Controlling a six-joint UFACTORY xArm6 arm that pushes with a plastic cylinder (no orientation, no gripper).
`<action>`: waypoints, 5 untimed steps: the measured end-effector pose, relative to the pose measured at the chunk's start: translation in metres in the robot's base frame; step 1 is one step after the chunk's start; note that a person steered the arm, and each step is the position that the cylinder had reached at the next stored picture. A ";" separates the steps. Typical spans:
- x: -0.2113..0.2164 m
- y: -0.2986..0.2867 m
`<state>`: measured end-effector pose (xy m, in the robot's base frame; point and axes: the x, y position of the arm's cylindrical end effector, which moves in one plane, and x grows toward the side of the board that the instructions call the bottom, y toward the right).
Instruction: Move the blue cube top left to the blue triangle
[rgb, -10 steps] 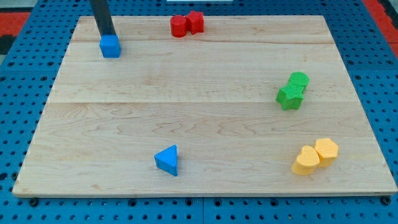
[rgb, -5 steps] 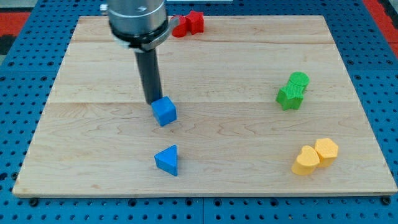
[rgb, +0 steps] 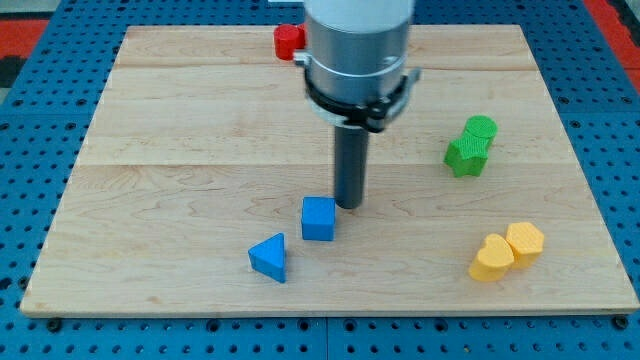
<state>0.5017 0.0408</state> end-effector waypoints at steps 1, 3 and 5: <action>0.012 0.039; 0.016 -0.058; -0.034 -0.041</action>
<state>0.4677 -0.0004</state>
